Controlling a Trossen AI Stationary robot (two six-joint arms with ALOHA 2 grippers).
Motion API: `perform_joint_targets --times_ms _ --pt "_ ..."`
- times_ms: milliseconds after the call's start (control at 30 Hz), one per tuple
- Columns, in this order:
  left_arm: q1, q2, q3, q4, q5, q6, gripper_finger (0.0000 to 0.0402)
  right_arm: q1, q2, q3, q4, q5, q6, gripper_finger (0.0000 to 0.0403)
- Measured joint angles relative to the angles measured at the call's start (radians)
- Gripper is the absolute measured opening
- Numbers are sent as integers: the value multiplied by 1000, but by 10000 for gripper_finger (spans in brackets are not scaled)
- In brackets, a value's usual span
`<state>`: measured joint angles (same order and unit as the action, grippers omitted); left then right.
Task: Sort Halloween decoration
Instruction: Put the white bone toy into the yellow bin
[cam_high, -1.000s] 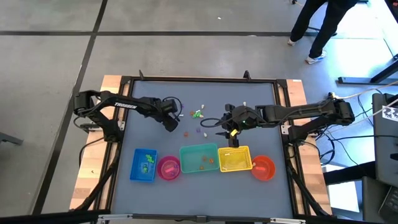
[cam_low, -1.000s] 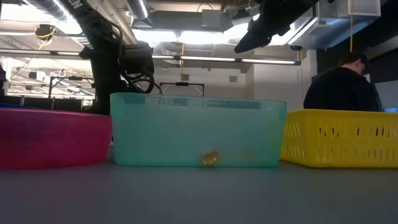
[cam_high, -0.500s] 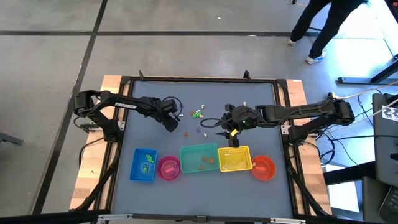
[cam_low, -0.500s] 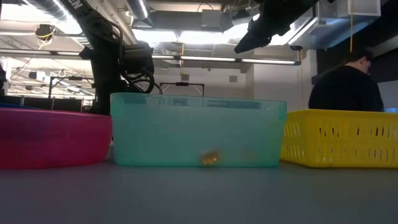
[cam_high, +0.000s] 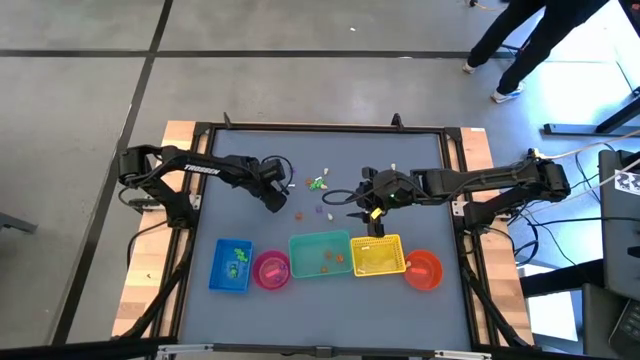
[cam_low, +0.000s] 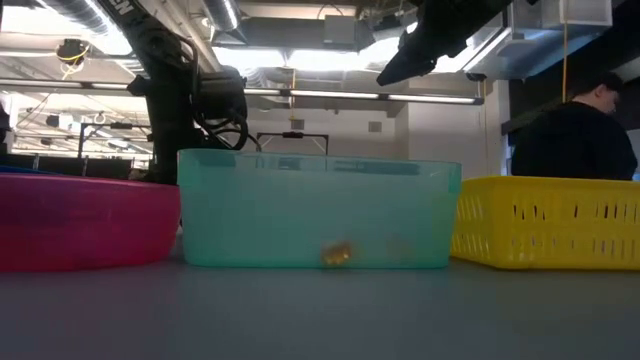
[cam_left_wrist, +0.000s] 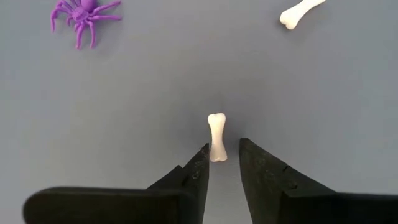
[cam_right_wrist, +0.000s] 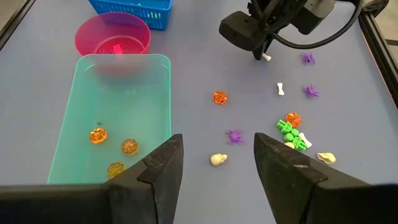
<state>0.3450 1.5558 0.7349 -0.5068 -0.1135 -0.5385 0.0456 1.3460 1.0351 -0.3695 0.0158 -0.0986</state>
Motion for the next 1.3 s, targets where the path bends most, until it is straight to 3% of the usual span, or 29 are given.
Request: perform_joint_targets --times_ms 800,1300 --pt "0 0 0 0 -8 0 16 0 0 0 0 0 0 193" --pt "-6 1 -1 67 -7 1 12 0 0 0 0 0 0 193"
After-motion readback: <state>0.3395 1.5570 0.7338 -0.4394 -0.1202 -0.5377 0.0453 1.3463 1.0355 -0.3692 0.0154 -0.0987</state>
